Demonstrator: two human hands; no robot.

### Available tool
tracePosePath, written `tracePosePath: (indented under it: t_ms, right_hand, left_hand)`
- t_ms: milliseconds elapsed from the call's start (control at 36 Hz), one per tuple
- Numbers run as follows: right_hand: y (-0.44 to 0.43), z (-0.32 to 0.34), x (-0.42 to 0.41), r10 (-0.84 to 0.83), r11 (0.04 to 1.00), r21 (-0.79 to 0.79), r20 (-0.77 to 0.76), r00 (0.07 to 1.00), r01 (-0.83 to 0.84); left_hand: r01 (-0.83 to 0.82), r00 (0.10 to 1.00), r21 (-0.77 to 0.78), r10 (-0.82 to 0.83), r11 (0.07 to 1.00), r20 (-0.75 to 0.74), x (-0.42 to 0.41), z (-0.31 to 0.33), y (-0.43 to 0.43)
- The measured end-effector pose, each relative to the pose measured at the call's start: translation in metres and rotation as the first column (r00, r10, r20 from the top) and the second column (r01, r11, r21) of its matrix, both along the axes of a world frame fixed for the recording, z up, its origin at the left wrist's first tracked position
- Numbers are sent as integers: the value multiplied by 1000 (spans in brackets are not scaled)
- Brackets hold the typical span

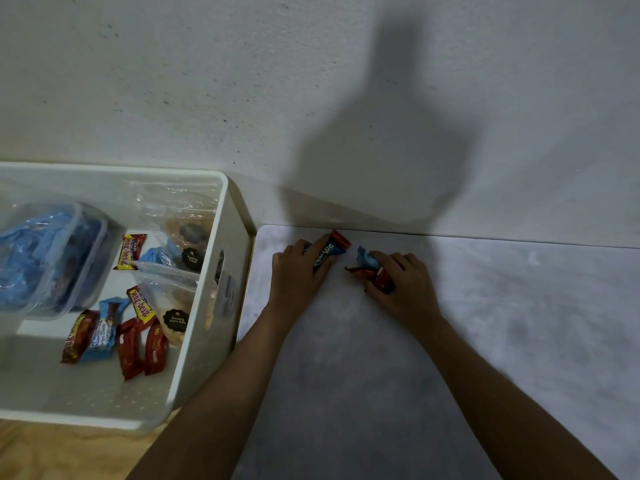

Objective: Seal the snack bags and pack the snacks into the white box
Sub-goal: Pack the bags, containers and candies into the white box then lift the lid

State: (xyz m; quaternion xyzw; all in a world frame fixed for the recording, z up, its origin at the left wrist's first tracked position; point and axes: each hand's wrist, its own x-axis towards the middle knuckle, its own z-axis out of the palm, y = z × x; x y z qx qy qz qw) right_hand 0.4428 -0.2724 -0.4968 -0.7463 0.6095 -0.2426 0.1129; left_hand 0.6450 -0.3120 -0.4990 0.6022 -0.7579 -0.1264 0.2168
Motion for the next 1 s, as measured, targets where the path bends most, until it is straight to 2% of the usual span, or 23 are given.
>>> tracePosePath:
  t_ms: [417, 639, 750, 861, 1000]
  right_hand:
    - [22, 15, 1, -162, 987, 28, 302, 939, 161]
    - [40, 35, -10, -245, 965, 13, 397, 884, 261]
    - [48, 54, -7, -280, 945, -50, 391, 877, 324]
    - [53, 87, 4, -314, 937, 44, 543, 779, 347]
    - [55, 142, 30, -280, 915, -93, 555, 783, 393]
  left_hand:
    - [-138, 985, 24, 140, 990, -97, -4, 4, 24]
    - [-97, 959, 98, 119, 991, -258, -18, 23, 38]
    - [-76, 938, 47, 87, 996, -336, -27, 45, 44]
    - [-47, 919, -50, 23, 998, -393, -30, 85, 44]
    - [-14, 910, -217, -77, 976, -407, -9, 143, 43]
